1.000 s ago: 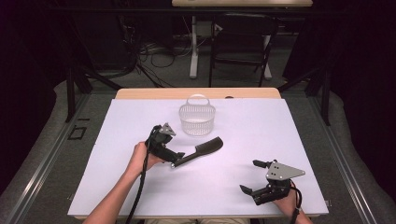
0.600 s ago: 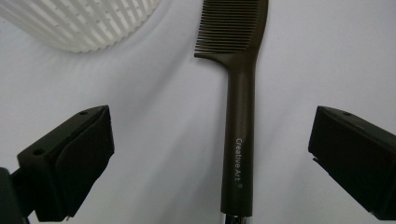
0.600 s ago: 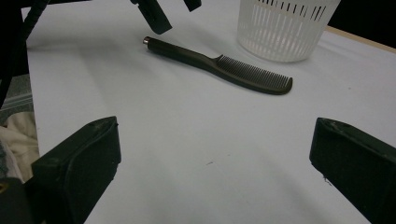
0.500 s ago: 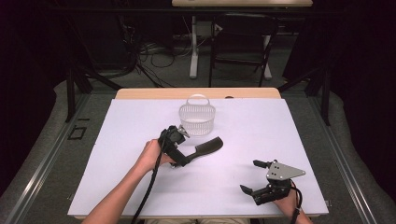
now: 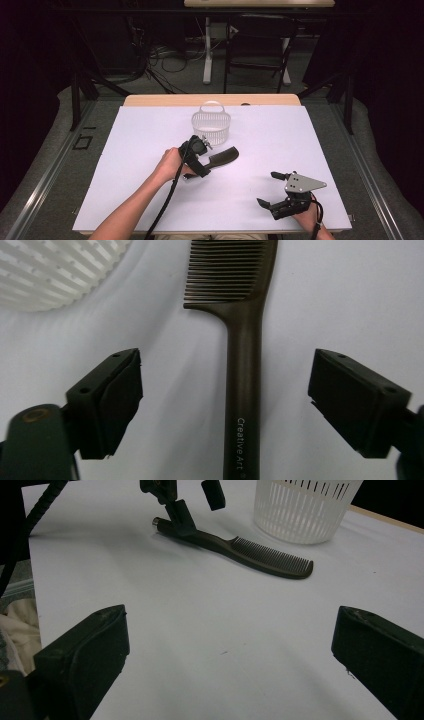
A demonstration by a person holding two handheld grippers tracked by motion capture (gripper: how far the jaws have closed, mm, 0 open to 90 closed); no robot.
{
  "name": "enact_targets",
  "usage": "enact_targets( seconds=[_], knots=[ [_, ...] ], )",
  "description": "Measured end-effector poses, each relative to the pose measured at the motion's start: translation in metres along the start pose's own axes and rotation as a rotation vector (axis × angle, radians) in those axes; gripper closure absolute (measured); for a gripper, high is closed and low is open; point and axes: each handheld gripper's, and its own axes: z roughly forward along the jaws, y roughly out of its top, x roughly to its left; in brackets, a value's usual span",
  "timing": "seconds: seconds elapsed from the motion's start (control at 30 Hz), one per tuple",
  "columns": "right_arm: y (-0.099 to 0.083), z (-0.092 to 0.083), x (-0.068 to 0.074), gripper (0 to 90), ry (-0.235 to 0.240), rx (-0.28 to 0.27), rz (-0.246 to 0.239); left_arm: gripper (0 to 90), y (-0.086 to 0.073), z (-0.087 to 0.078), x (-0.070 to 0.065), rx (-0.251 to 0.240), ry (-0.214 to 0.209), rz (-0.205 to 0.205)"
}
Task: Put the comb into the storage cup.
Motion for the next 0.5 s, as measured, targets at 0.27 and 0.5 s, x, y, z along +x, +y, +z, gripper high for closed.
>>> enact_targets(
  seconds=[0.27, 0.5],
  knots=[
    [0.000, 0.000, 0.000, 1.6, -0.002, 0.004, 0.001, 25.3, 0.006, 0.004, -0.001, 0.032, -0.006, 0.002],
    [0.000, 0.000, 0.000, 1.7, -0.005, 0.004, 0.004, 41.1, 0.013, 0.009, -0.002, 0.067, -0.027, 0.000]
  ],
)
